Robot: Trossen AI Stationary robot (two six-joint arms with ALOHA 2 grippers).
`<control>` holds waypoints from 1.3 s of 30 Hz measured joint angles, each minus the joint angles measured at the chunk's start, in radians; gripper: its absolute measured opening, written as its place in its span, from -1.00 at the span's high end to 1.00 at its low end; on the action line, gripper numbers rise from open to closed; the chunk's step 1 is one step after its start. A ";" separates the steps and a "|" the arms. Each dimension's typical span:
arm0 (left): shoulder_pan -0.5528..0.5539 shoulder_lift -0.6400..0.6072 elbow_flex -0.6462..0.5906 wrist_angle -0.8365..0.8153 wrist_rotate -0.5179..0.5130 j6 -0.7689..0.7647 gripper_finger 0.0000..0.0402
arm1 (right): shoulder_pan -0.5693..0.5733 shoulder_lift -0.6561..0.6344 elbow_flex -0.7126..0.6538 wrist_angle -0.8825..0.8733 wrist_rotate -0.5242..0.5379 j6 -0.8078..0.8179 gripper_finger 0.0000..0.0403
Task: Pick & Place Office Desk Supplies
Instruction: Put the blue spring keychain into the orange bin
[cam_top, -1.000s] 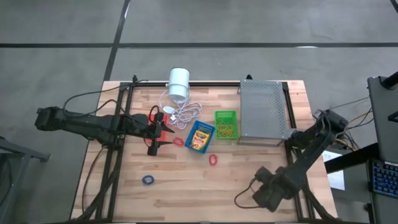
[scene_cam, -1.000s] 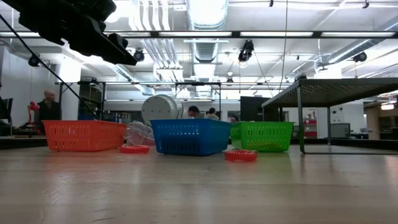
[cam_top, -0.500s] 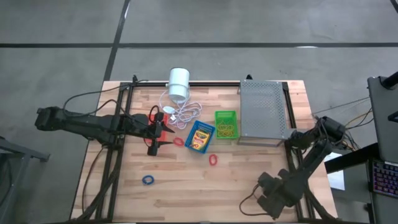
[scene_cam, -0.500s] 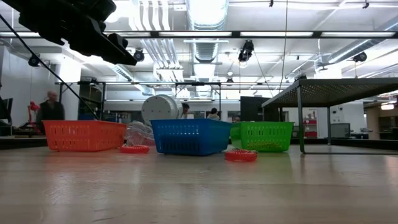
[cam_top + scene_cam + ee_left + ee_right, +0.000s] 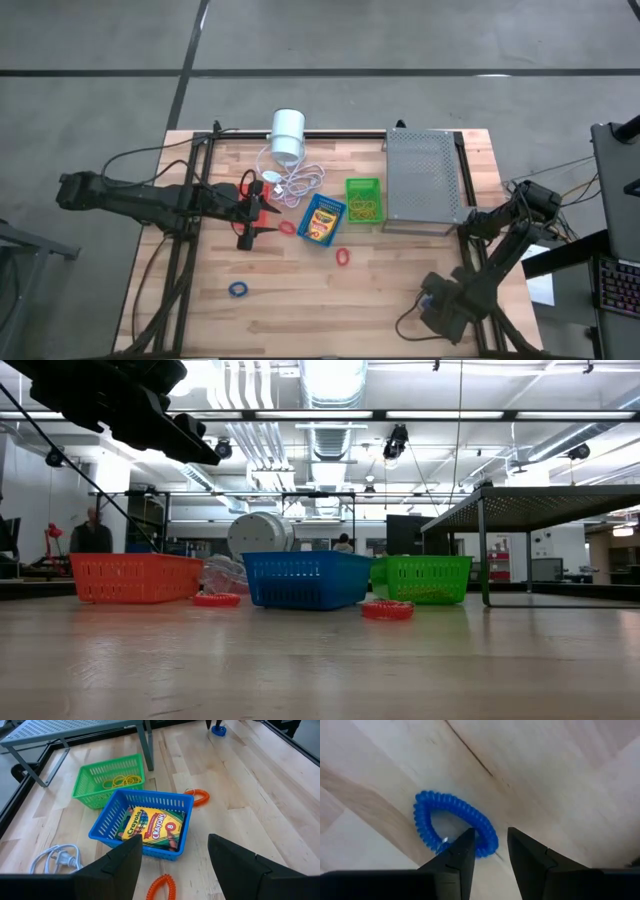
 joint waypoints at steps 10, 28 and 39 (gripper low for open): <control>0.000 0.000 0.000 0.001 0.000 0.000 -0.15 | -0.001 -0.015 -0.051 0.067 0.000 0.000 0.54; 0.000 0.000 0.000 0.000 0.000 0.000 -0.15 | -0.001 -0.040 -0.044 0.064 0.071 -0.004 0.93; 0.001 0.000 0.000 0.000 0.000 0.000 -0.15 | -0.001 -0.095 -0.042 0.031 0.229 -0.032 0.94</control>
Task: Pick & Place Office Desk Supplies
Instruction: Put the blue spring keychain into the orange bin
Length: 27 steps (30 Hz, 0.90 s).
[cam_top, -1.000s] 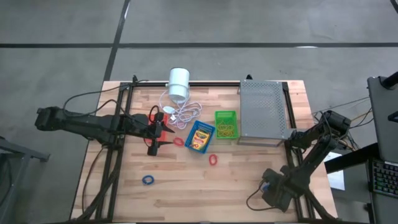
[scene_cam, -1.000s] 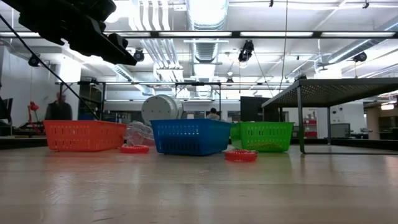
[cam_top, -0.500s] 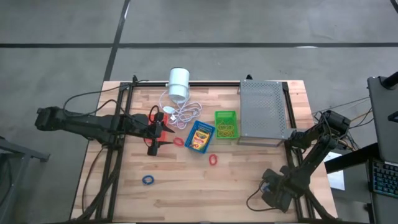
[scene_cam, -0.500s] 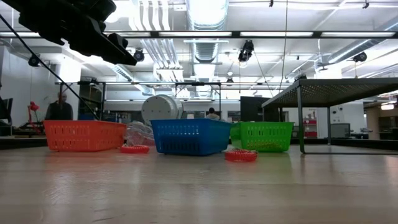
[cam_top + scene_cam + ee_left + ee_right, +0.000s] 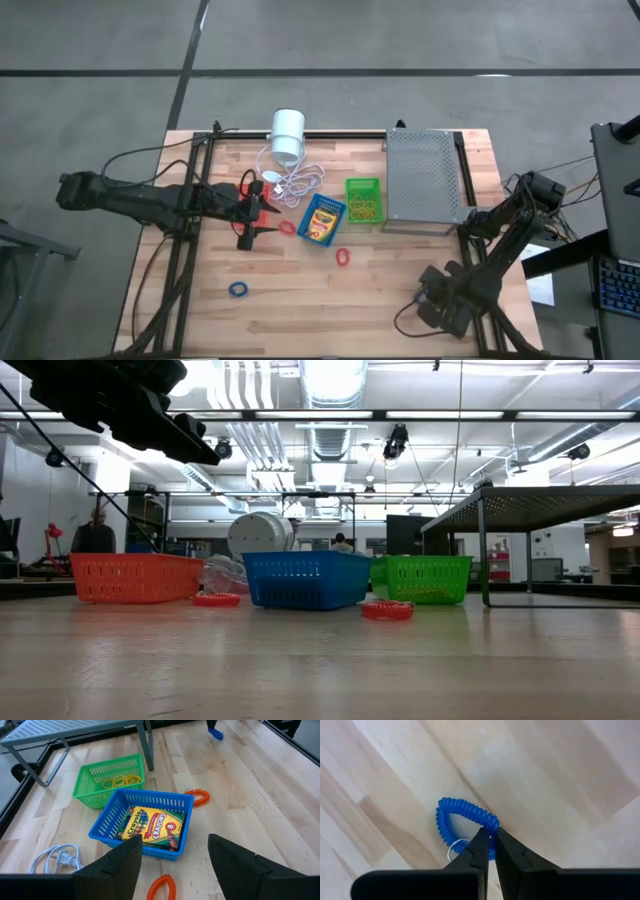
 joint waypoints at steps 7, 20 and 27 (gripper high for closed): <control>0.000 0.000 0.000 0.000 0.000 0.000 -0.15 | 0.000 -0.064 0.000 -0.035 0.240 -0.090 0.94; 0.000 0.000 0.000 0.000 0.000 0.000 -0.15 | -0.030 -0.140 0.000 -0.038 0.869 -0.323 0.94; 0.000 0.000 0.000 0.000 0.000 0.000 -0.15 | -0.146 -0.140 0.016 -0.026 1.007 -0.493 0.94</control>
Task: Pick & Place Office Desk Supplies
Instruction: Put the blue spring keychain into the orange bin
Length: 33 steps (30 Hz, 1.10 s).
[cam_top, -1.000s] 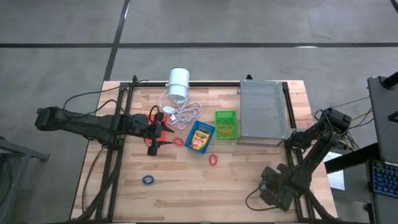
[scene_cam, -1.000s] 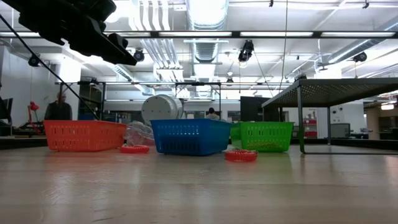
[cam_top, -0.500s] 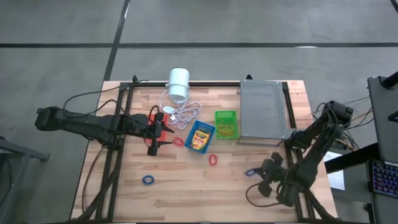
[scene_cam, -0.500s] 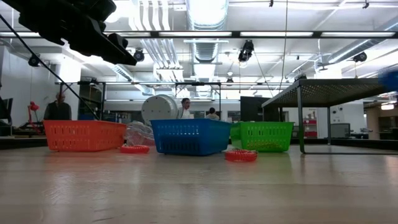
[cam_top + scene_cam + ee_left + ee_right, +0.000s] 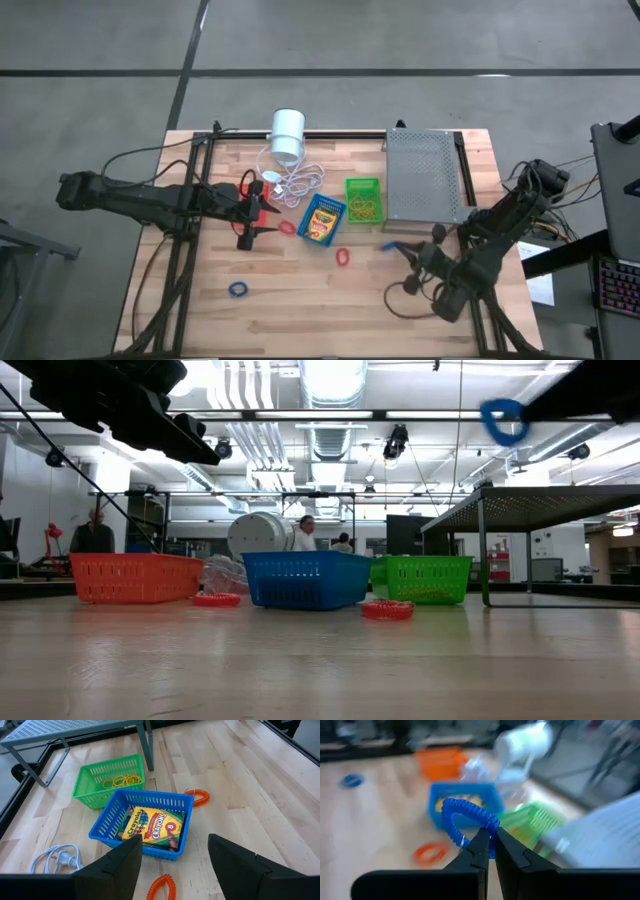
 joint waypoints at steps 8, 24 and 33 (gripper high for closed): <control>0.000 0.000 0.000 0.000 0.000 0.000 -0.15 | -0.142 0.004 0.102 0.007 0.070 -0.195 0.94; -0.001 0.000 0.000 -0.041 0.000 0.001 -0.15 | -0.187 0.015 0.168 0.026 0.059 -0.370 0.94; -0.001 0.000 0.000 -0.045 0.000 0.000 -0.15 | -0.191 0.014 0.168 0.148 0.032 -0.486 0.94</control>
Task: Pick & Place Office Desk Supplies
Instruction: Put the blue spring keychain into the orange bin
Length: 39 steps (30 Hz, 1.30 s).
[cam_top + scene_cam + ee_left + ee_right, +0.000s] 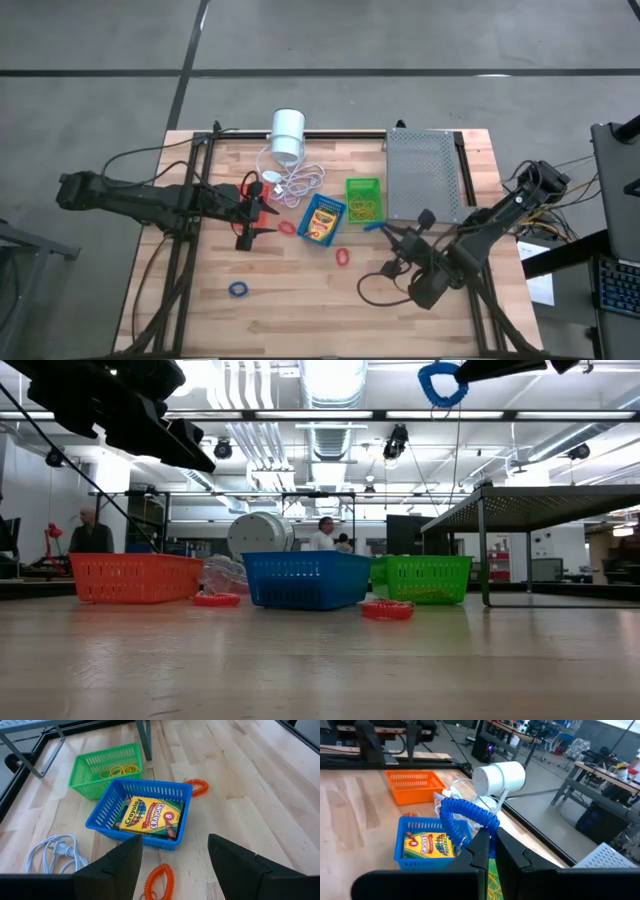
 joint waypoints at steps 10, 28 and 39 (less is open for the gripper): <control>0.000 0.000 0.000 0.038 0.000 -0.003 -0.15 | -0.050 0.000 0.000 0.231 -0.164 -0.230 0.94; 0.000 0.000 0.000 0.099 0.000 -0.208 -0.15 | -0.195 0.061 -0.003 0.536 -0.419 -0.583 0.94; 0.000 0.000 0.000 0.137 -0.001 -0.237 -0.15 | -0.204 0.061 -0.003 0.655 -0.435 -0.640 0.94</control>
